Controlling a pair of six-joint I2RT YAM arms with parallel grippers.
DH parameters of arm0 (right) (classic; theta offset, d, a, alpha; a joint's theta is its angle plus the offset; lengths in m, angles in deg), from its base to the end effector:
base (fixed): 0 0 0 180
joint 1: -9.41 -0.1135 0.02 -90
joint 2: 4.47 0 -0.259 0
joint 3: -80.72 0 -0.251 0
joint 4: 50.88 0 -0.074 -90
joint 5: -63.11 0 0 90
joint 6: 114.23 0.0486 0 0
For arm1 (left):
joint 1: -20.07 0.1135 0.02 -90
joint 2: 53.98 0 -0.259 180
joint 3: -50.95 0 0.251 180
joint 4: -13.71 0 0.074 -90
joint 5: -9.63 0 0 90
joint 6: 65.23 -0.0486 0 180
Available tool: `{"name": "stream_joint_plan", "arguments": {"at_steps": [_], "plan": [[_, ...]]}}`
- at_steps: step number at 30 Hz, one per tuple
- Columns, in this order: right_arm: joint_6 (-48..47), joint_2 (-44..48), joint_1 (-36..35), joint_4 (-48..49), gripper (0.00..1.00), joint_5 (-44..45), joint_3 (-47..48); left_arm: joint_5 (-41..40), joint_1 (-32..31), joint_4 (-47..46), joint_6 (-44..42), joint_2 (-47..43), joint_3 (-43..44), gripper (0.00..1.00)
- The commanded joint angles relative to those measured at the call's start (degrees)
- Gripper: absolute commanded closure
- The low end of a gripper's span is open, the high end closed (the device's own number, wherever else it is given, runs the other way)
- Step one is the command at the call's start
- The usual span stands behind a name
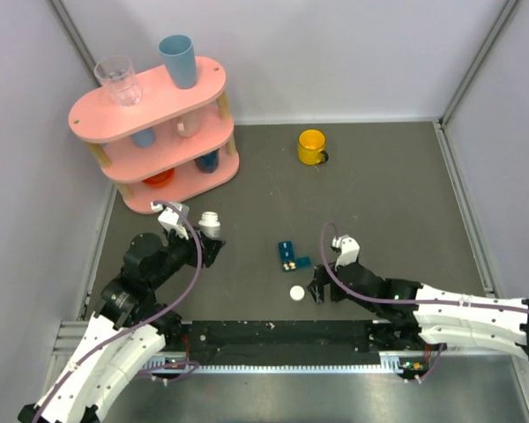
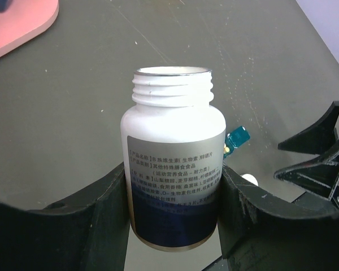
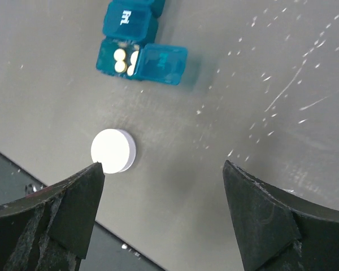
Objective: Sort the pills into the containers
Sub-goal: Pick up the lid of the pill bottle at the center of the board.
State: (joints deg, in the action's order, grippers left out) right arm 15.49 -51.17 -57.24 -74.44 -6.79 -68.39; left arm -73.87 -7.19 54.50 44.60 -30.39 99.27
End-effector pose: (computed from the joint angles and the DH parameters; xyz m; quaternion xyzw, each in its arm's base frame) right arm 0.0852 0.1553 0.1577 -0.1347 0.8830 0.2425 0.3786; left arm 0.1114 -0.0636 0.2883 0.0857 0.7938 -0.2814 0.5323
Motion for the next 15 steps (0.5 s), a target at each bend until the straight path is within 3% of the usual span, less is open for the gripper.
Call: {"name": "stream_joint_plan", "arguments": {"at_steps": [1, 5, 10, 15], "plan": [[-3.86, 4.77, -0.58, 13.32, 0.14, 6.80, -3.69, 2.20, 0.20, -3.06, -0.06, -1.27, -0.75, 1.00], [-7.64, 5.83, -3.30, 23.70, 0.14, 7.41, -9.84, 3.08, 0.20, -4.02, 0.64, -2.32, -1.63, 1.00], [-10.80, -0.21, -8.21, 27.39, 0.14, 12.59, -10.20, 3.08, 0.20, -5.42, 1.26, -3.73, -3.12, 1.00], [-11.77, -7.08, -15.25, 37.32, 0.14, 19.27, -11.79, 1.41, 0.28, -6.31, 1.87, -5.22, -4.53, 1.00]]}}
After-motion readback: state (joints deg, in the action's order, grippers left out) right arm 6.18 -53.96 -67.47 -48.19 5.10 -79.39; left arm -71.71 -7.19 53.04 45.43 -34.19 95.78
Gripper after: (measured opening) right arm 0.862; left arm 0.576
